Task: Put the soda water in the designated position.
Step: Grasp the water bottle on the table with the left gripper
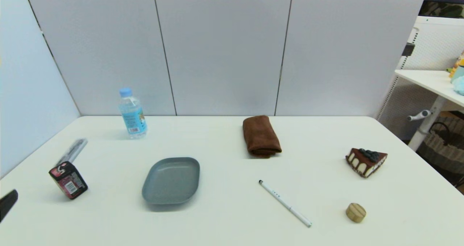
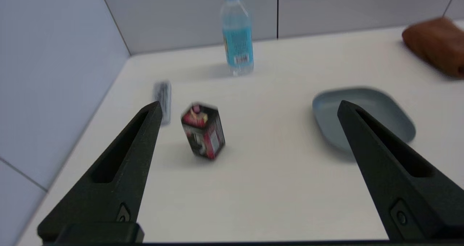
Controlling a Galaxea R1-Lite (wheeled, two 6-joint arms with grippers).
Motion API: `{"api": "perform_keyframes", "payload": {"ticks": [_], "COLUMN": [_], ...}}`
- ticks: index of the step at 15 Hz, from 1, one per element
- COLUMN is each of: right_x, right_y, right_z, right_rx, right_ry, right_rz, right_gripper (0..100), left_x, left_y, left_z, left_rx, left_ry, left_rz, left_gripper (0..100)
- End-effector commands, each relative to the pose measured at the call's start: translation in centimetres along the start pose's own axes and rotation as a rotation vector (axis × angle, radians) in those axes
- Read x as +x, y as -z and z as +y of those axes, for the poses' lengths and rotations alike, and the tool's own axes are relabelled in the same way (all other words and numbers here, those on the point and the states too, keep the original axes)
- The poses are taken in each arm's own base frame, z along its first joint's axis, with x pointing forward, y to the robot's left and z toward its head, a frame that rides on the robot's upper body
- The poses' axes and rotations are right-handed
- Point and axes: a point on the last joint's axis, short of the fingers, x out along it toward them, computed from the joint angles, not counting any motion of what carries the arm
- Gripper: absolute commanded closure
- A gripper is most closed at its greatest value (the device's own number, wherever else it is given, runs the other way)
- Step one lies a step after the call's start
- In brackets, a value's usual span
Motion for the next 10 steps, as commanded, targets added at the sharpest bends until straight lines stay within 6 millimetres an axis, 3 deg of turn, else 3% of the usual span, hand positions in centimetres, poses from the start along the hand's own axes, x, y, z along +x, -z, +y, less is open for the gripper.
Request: {"api": "perform_keyframes", "payload": {"ticks": [1, 3, 5, 10], "right_x": [0.0, 0.0, 0.0, 0.0], "right_y": [0.0, 0.0, 0.0, 0.0], "right_z": [0.0, 0.0, 0.0, 0.0], "right_rx": [0.000, 0.000, 0.000, 0.000], "right_ry": [0.000, 0.000, 0.000, 0.000], "right_rz": [0.003, 0.003, 0.003, 0.003], "right_gripper": [0, 0, 0, 0], "left_x": [7.7, 11.9, 15.7, 23.3], "left_y": [-8.5, -10.8, -11.4, -8.8], "left_z": [1.2, 1.5, 1.6, 1.2], "left_rx": [0.003, 0.003, 0.002, -0.009], "left_ry": [0.021, 0.055, 0.058, 0.062], "left_rz": [0.013, -0.028, -0.053, -0.037], "left_gripper": [0, 0, 0, 0]}}
